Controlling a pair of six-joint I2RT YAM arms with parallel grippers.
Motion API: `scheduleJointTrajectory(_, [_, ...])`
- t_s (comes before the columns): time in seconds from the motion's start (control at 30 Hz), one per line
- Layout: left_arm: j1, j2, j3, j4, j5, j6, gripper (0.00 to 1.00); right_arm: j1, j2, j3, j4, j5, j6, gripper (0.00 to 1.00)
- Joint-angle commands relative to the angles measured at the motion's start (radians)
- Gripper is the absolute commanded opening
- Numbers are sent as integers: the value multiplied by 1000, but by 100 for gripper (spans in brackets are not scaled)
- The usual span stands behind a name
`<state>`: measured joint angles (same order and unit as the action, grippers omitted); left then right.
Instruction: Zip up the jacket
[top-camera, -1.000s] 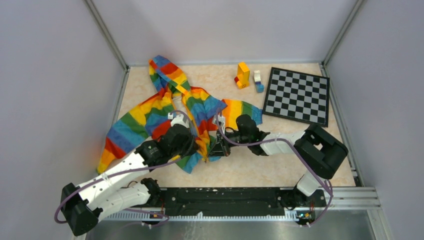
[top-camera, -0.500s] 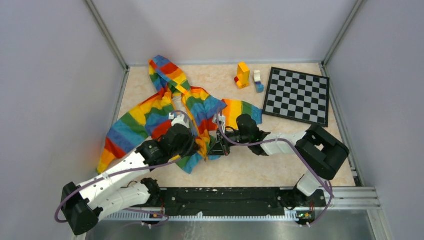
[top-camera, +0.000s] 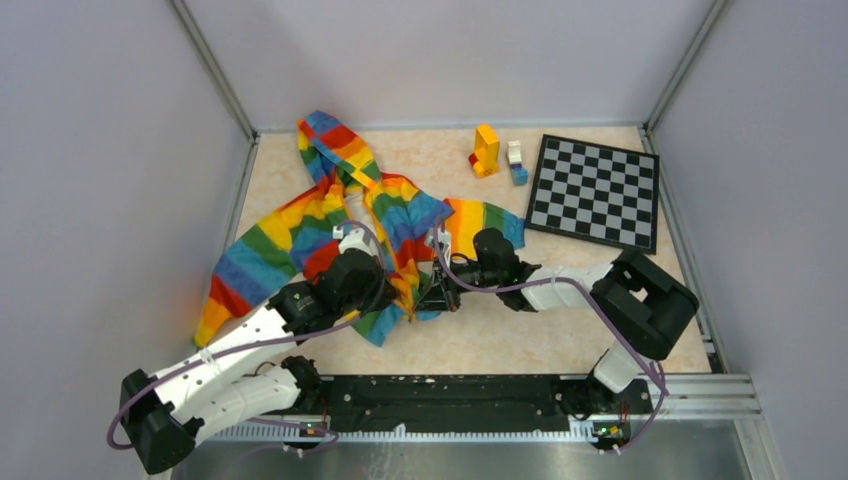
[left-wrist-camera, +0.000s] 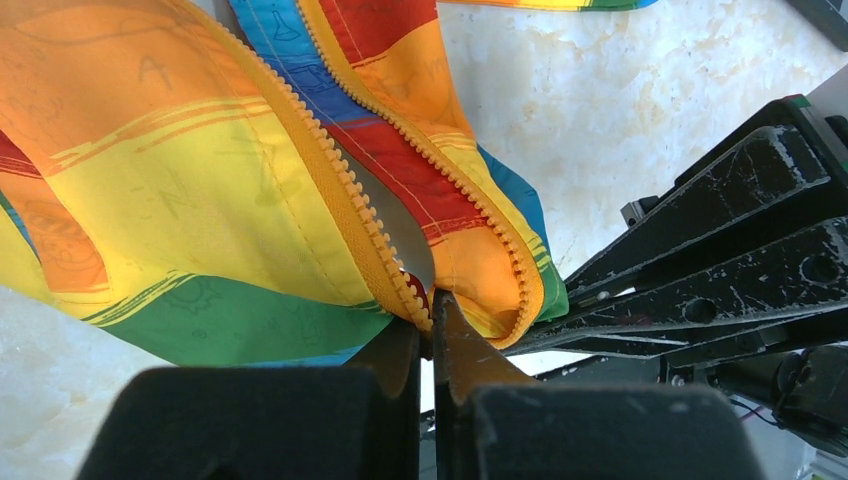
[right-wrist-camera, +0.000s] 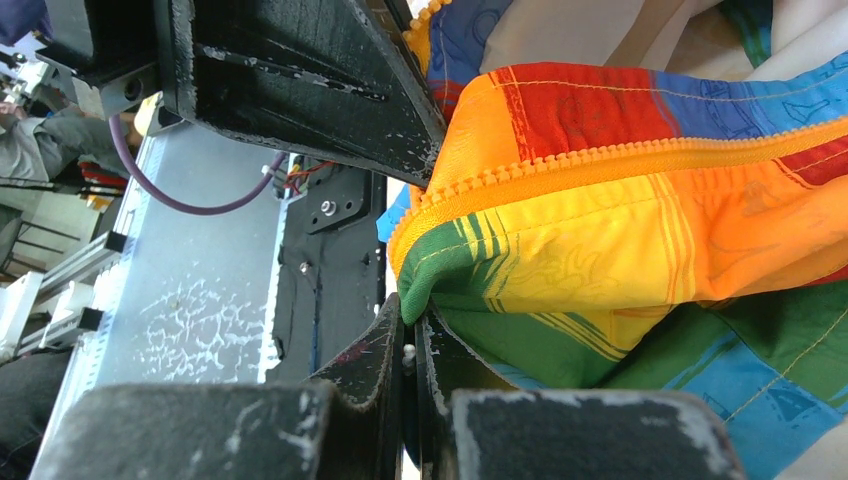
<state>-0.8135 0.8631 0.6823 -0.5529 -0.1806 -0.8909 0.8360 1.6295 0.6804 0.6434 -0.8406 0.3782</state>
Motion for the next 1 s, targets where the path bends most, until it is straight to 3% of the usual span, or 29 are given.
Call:
scheduleJointTrajectory(0.0, [-1,18,2,25,5,3,0,24,-48,-1,59,-21,-12,0])
scheduleJointTrajectory(0.97, [-2,4,6,24,0,-5,0,31,-47,-4,52,-20,-17,0])
